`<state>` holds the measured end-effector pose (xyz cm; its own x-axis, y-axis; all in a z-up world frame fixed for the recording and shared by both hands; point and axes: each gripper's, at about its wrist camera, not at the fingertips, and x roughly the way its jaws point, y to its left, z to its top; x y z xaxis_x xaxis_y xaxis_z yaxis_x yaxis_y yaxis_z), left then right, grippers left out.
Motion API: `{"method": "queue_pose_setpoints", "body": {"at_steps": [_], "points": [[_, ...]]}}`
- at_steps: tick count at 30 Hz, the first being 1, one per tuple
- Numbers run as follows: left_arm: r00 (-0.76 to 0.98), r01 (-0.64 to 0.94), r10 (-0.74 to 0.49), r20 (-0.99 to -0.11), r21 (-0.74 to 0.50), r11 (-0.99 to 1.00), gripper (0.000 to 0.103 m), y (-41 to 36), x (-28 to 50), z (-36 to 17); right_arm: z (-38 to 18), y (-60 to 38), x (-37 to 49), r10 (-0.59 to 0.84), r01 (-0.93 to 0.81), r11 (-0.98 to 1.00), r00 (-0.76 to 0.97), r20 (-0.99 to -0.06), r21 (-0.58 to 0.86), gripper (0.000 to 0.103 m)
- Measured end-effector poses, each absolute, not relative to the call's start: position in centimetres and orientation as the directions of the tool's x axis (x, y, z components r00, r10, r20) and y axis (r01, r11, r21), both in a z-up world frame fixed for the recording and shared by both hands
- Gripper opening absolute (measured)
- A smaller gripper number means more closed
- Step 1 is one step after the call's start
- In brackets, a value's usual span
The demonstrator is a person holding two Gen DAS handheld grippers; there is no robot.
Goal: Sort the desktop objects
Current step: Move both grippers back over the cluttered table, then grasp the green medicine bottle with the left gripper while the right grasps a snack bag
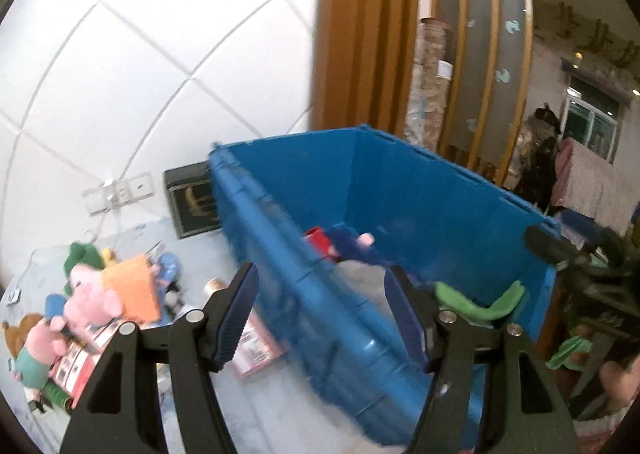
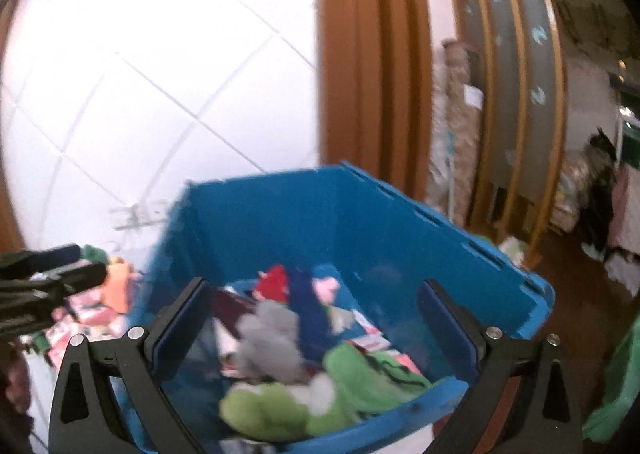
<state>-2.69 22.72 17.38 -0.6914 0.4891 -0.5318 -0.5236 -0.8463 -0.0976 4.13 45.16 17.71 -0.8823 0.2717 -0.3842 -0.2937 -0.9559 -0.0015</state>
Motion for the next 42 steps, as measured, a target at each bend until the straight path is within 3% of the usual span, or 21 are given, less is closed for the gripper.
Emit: {"method": "queue_pose_setpoints", "body": {"at_steps": [6,17,26,42], "points": [[-0.760,-0.378,0.354,-0.544,-0.073,-0.923,0.065,15.7,-3.3,15.8,19.2,38.8,3.6,0.200,-0.204,-0.979,-0.920,-0.336,-0.024,0.103],[-0.733,-0.109,0.118,-0.669,-0.057,-0.992,0.065,1.5,-5.5,9.8,17.4,26.6,-1.1,0.000,0.019,-0.999,-0.918,-0.397,-0.043,0.103],[-0.677,0.084,-0.042,-0.735,-0.021,-0.996,0.065,-8.1,-6.1,5.2,11.9,21.1,-6.2,-0.131,0.148,-0.989,-0.842,-0.523,0.009,0.103],[-0.449,0.329,-0.124,-0.885,-0.034,-0.944,0.065,-18.6,-10.1,-5.3,0.6,19.9,-15.5,-0.169,0.171,-0.982,-0.631,-0.757,0.076,0.103]]}}
